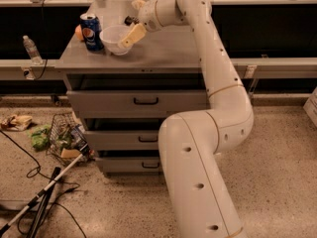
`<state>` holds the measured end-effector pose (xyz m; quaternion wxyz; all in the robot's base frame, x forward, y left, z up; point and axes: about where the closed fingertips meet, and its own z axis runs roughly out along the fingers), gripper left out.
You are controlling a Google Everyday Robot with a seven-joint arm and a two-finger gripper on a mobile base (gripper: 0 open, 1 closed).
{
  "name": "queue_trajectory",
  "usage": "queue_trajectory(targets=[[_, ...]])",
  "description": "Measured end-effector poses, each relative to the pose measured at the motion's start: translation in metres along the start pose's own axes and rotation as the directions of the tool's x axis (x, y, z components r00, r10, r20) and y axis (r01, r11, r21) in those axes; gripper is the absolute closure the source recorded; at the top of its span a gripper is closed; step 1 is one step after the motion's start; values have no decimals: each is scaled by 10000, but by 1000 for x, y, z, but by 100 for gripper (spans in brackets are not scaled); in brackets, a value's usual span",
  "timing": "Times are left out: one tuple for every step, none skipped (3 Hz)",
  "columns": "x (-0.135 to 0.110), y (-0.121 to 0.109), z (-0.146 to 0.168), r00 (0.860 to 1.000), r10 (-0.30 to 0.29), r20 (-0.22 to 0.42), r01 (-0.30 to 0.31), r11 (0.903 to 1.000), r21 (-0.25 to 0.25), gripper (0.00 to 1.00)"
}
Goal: Move white bowl near pepsi can
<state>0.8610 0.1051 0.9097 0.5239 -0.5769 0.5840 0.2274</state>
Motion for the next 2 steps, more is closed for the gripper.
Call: queue_trajectory(targets=[[0, -45, -53, 9993, 359, -132, -332, 9858, 1648, 0], [1, -54, -64, 9982, 598, -80, -570, 9775, 2029, 0]])
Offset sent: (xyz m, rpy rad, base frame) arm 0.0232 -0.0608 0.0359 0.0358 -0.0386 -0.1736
